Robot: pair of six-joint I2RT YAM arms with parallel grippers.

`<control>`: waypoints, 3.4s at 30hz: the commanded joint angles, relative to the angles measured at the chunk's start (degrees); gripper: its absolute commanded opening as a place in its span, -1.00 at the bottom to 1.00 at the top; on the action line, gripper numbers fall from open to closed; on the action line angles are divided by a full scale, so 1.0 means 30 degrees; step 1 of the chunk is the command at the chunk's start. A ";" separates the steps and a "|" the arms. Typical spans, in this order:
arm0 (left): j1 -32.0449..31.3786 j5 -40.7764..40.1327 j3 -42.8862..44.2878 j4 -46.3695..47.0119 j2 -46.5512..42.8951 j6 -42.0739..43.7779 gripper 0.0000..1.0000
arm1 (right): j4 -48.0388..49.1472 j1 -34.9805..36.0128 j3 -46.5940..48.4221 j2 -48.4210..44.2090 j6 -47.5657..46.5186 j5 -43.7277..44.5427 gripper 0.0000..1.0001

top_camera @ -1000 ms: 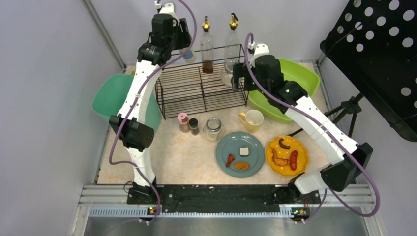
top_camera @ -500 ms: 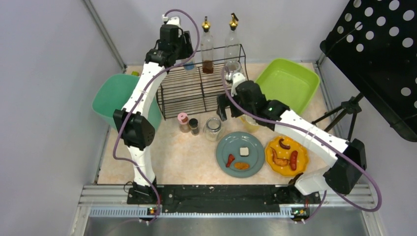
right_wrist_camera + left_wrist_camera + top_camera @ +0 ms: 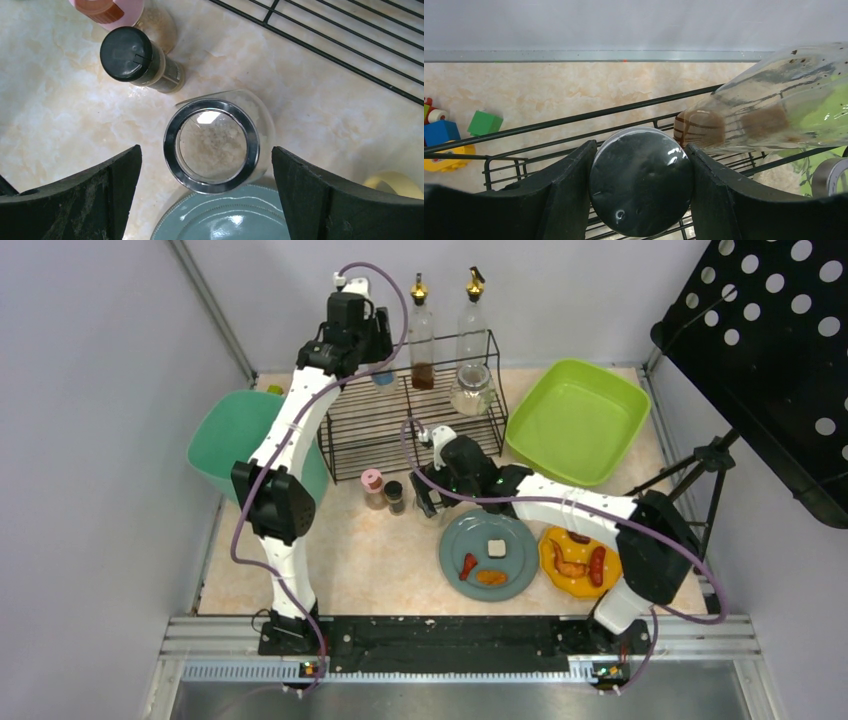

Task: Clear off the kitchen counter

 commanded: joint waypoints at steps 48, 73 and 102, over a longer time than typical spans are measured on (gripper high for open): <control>-0.1254 -0.2646 -0.7180 -0.2851 -1.0294 -0.0394 0.98 | -0.0094 0.2248 0.1345 0.0747 -0.0266 0.5732 -0.89; -0.1873 -0.0125 -1.7003 -0.3753 -1.4731 -0.3273 0.98 | -0.4559 0.1891 0.9865 -0.1026 -0.1369 0.7097 -1.00; -0.1868 -0.0645 -1.5462 -0.4889 -0.7844 -0.7935 0.98 | -0.9018 -0.2357 2.3473 0.8513 -0.0526 0.2920 -1.00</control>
